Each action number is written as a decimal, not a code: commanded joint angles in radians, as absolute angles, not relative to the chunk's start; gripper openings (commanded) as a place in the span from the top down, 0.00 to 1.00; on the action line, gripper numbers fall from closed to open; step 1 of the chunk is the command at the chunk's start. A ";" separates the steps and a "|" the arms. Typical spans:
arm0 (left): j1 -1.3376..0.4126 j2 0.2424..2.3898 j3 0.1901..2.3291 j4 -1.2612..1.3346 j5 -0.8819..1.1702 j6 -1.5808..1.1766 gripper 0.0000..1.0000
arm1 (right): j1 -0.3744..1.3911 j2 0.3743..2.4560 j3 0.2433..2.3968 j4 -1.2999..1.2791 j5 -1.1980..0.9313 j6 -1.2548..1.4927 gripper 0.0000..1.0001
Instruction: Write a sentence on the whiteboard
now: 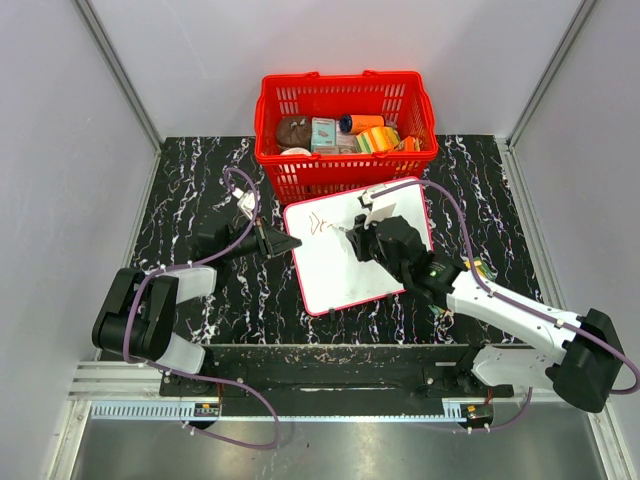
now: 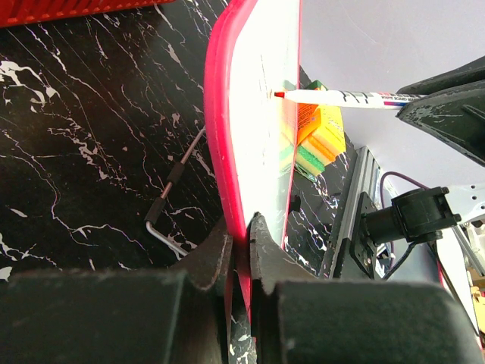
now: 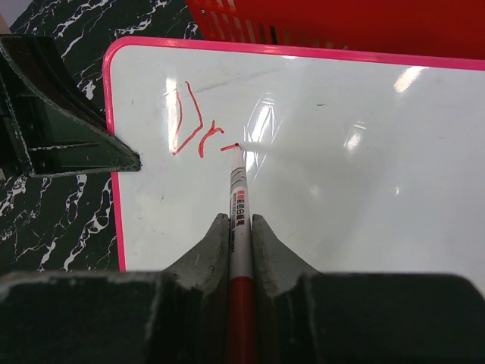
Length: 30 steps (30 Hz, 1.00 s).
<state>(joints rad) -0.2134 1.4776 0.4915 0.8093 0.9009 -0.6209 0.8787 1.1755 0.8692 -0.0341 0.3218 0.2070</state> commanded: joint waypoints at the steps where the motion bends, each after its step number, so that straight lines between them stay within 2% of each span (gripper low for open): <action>1: -0.236 1.466 0.508 0.810 0.885 -0.471 1.00 | 0.870 1.184 0.894 -0.035 0.379 0.204 1.00; 30: -0.239 1.466 0.509 0.808 0.887 -0.466 1.00 | 0.867 1.207 0.910 0.034 0.328 0.224 1.00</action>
<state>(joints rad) -0.2134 1.4776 0.4915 0.7994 0.8925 -0.6205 0.8761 1.1980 0.8806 -0.0170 0.3290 0.2176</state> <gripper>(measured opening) 0.102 0.189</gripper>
